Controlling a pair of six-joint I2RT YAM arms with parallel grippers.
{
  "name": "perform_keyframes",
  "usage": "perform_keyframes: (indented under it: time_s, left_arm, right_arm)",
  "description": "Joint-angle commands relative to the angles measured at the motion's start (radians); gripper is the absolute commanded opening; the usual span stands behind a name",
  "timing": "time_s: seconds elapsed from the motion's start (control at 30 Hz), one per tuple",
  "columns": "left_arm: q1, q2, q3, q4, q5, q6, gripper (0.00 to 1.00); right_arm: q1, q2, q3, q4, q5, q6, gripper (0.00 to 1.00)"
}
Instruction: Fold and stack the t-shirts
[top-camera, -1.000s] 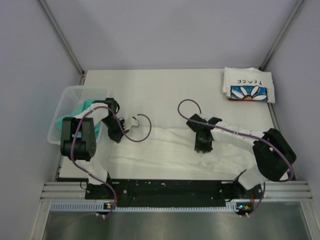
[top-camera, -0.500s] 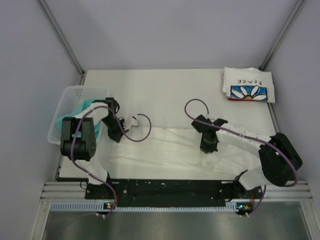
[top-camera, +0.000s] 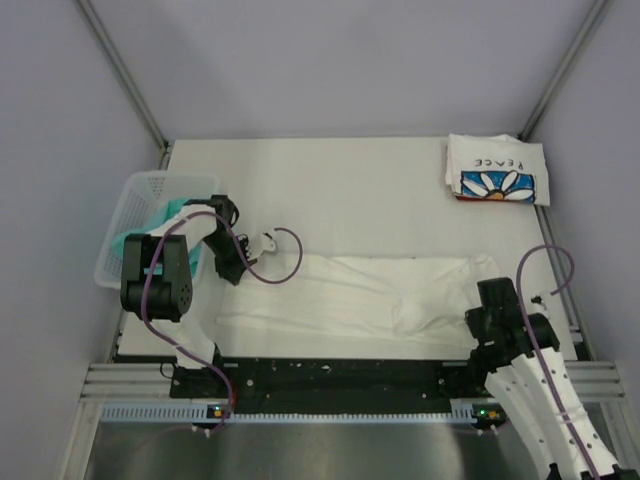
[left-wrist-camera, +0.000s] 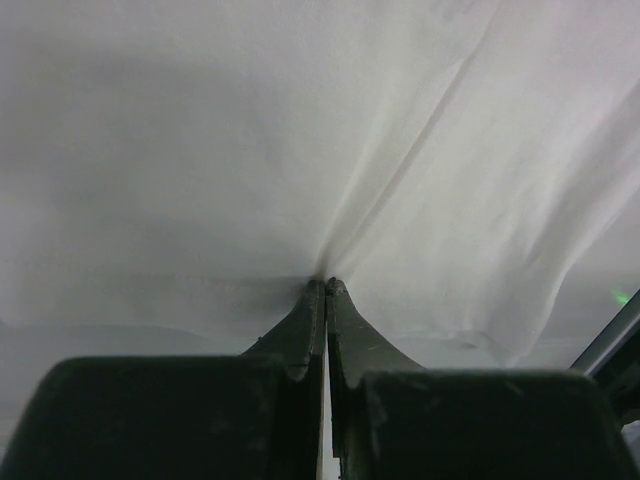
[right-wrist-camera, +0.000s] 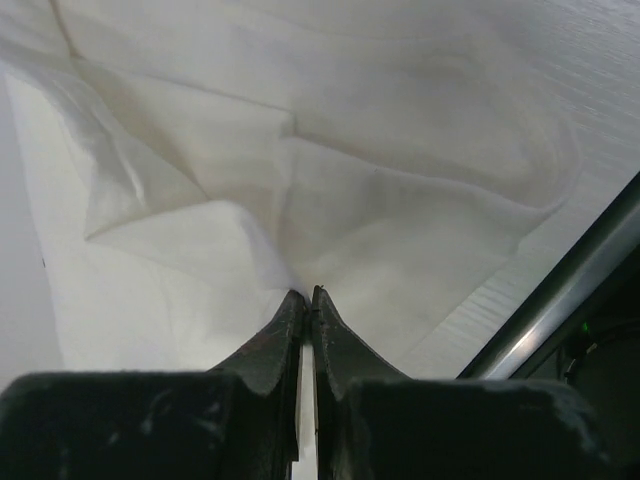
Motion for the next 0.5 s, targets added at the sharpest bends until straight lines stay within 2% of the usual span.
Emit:
perform_keyframes:
  time_s: [0.0,0.17,0.27,0.37,0.47]
  left_arm:
    - [0.007,-0.019,0.004,-0.018,-0.014,0.027,0.0]
    - [0.013,-0.025,0.012,-0.02,-0.02,0.021,0.0]
    - [0.015,-0.021,0.024,-0.02,-0.014,0.021,0.0]
    - [0.016,-0.015,0.03,-0.026,-0.014,0.026,0.0]
    - [0.016,-0.019,0.026,-0.037,-0.009,0.035,0.0]
  right_arm:
    - [-0.008,0.062,0.022,-0.185,0.012,0.282,0.0]
    - [-0.01,0.029,0.122,-0.325,0.022,0.384,0.0]
    - [-0.008,0.029,0.174,-0.382,0.036,0.395,0.1]
    - [-0.01,0.034,0.196,-0.4,0.044,0.387,0.34]
    - [-0.01,0.032,0.268,-0.408,0.123,0.349,0.43]
